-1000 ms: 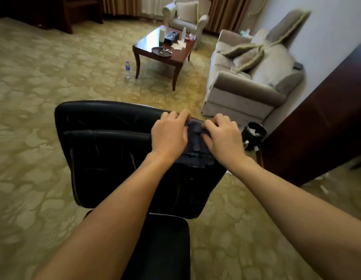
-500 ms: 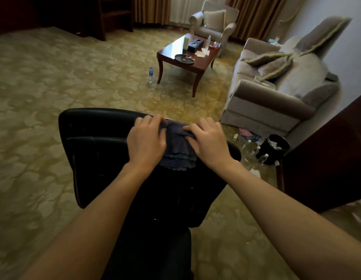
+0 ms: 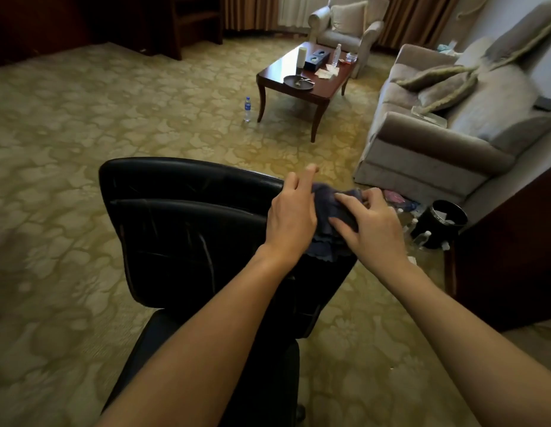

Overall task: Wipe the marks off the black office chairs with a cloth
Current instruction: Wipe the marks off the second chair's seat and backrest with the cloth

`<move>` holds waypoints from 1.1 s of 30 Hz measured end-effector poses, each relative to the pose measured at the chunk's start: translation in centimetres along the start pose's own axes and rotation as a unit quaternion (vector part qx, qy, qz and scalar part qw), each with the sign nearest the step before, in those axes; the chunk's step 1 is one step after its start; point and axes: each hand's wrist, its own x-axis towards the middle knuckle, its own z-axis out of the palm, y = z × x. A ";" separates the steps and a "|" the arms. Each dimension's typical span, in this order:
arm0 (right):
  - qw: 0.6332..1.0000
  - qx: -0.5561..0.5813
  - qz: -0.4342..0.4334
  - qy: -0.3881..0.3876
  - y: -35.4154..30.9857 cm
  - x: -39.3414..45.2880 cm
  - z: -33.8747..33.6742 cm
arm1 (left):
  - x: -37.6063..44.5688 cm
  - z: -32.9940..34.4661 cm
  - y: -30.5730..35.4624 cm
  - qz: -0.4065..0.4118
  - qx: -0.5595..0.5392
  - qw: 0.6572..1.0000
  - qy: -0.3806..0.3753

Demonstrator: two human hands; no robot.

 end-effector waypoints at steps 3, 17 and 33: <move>0.999 -0.003 -0.034 0.022 -1.9 0.8 1.1 | -0.3 -1.4 -1.7 0.038 0.012 0.999 -0.016; 0.980 0.051 -0.177 -0.079 -24.1 13.7 9.3 | 4.1 -16.9 -18.7 -0.121 0.086 0.982 0.117; 0.990 0.064 -0.093 -0.084 -19.4 10.3 6.7 | 2.9 -13.8 -13.5 -0.106 0.080 0.990 0.050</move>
